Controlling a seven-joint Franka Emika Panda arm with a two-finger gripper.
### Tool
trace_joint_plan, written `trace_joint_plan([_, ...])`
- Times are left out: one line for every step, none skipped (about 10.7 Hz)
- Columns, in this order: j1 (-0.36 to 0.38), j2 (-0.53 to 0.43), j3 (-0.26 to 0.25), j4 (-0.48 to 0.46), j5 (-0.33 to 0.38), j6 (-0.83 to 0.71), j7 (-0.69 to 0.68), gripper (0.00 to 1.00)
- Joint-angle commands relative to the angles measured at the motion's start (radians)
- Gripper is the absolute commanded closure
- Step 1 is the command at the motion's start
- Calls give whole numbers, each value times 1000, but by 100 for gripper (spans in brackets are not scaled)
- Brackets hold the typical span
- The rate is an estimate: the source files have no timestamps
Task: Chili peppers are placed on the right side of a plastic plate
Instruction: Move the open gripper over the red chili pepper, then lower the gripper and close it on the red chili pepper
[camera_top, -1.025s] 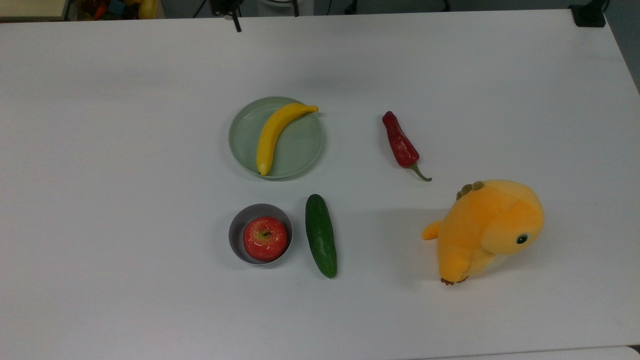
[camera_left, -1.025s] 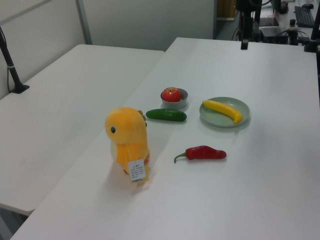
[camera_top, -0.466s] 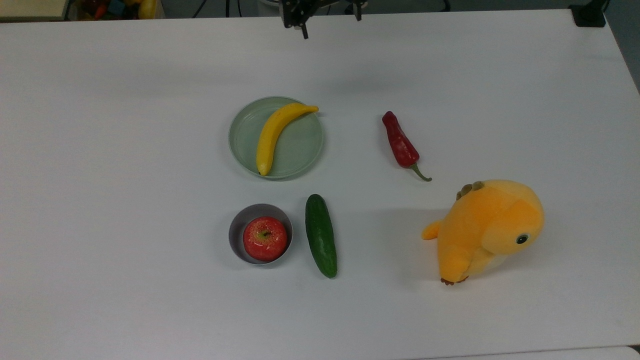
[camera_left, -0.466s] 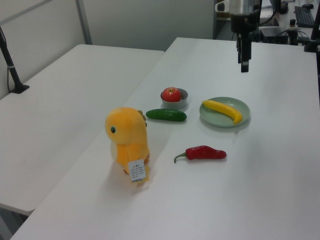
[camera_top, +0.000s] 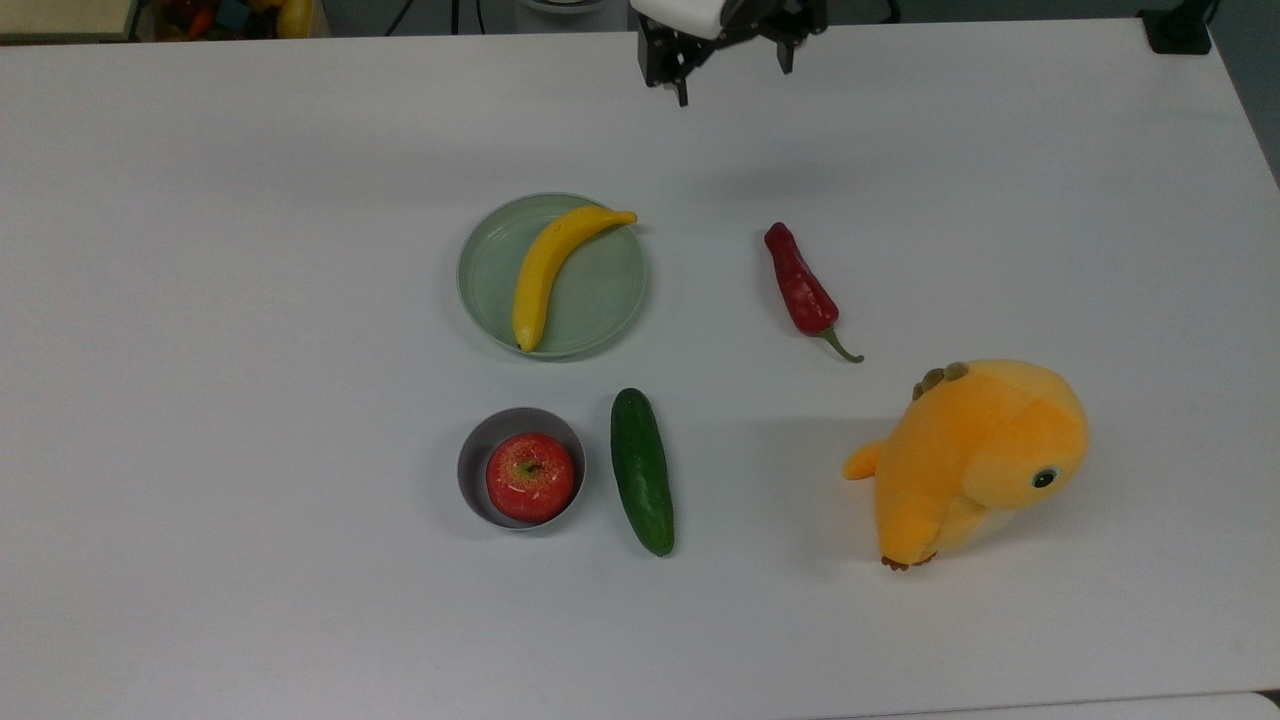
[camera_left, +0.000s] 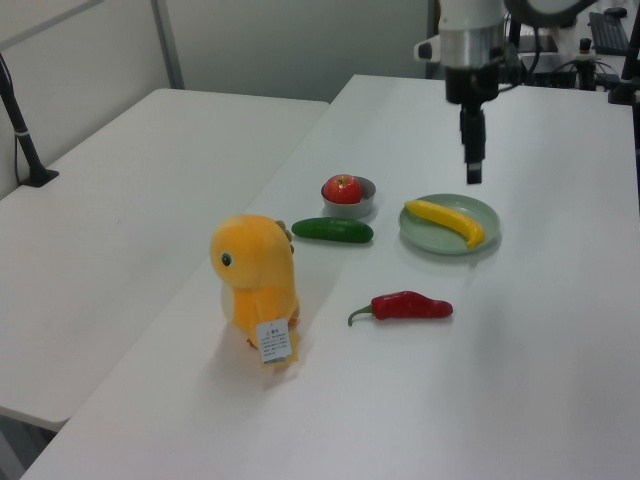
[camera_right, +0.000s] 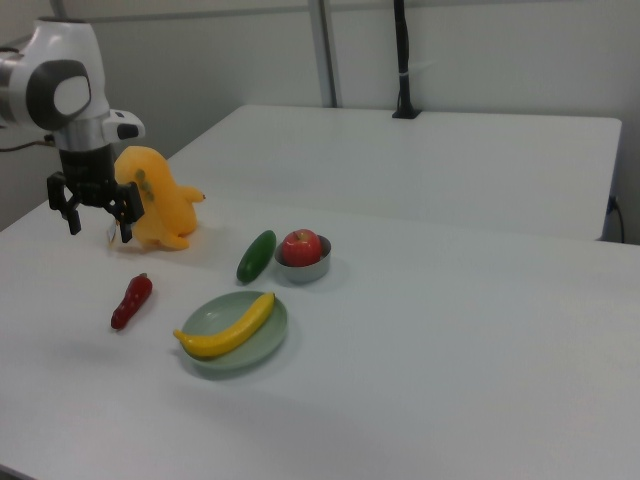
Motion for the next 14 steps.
trace_joint_plan([18, 80, 21, -6, 18, 107, 34, 0])
trace_joint_plan([39, 97, 21, -29, 18, 162, 74, 0])
trace_joint_plan([56, 117, 21, -61, 17, 249, 94, 0])
trace_joint_plan([62, 131, 24, -77, 12, 298, 114, 0])
trace_joint_plan([67, 147, 27, -84, 9, 337, 119, 0])
trace_joint_plan([68, 162, 27, -87, 6, 374, 119, 0])
trace_joint_plan([74, 176, 27, -97, 3, 403, 119, 0])
trace_joint_plan([90, 183, 27, -103, 1, 423, 119, 0])
trace_joint_plan([93, 194, 27, -115, 1, 452, 119, 0])
trace_joint_plan([101, 214, 27, -115, -2, 483, 126, 0])
trace_joint_plan([111, 240, 27, -115, -19, 509, 149, 0])
trace_joint_plan([116, 255, 27, -115, -57, 530, 186, 0])
trace_joint_plan([120, 278, 27, -115, -94, 553, 230, 0])
trace_joint_plan([125, 297, 27, -115, -118, 576, 255, 0])
